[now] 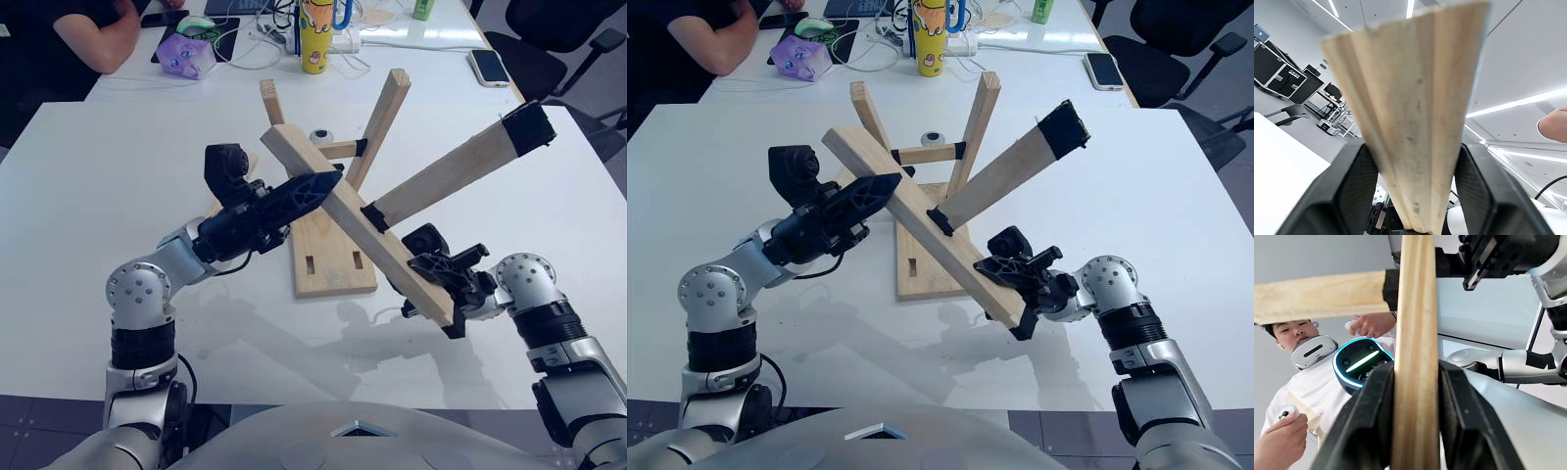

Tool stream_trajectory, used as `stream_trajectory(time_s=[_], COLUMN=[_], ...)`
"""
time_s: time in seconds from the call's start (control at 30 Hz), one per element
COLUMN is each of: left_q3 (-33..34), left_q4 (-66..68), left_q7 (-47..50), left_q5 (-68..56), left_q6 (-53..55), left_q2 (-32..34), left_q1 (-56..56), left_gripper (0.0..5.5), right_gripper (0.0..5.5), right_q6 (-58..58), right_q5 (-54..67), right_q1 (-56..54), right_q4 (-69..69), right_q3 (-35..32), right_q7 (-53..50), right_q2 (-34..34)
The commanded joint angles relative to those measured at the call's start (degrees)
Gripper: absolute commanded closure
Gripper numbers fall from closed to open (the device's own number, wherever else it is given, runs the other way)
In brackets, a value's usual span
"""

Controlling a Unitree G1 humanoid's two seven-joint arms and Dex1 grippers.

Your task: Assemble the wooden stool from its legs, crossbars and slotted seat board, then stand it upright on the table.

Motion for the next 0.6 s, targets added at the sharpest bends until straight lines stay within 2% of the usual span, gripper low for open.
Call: stream_trajectory(time_s=[0.03, 0.07, 0.3, 0.5, 0.6], left_q3=[-0.2, -0.2, 1.7, 5.0, 6.3], left_q4=[-1.0, -1.3, -2.3, -1.3, -0.1], left_q7=[0.4, 0.6, 0.8, 0.2, 0.5], left_q5=[-0.2, -0.4, -0.8, -1.7, -1.3], left_q6=[0.5, 0.5, 0.5, 0.6, -0.2], left_q2=[1.0, 1.1, 3.8, 7.5, 7.9], left_q1=[0.1, 0.2, 0.8, 0.4, 0.1], left_gripper=[3.29, 3.29, 3.30, 3.32, 3.32], right_gripper=[4.47, 4.10, 3.10, 2.20, 1.77], right_q6=[-3.6, -3.5, -8.4, -10.2, -13.2], right_q5=[-4.0, -4.2, -14.5, -21.7, -27.5], right_q1=[0.9, 0.9, 4.3, 4.1, 4.6], right_q4=[0.2, 0.5, -6.8, -5.6, -6.7], right_q3=[-3.3, -3.7, -6.4, -8.2, -6.0], right_q7=[-6.6, -7.4, -9.0, -1.4, 2.3], right_q2=[2.4, 2.9, 2.9, -1.1, -2.8])
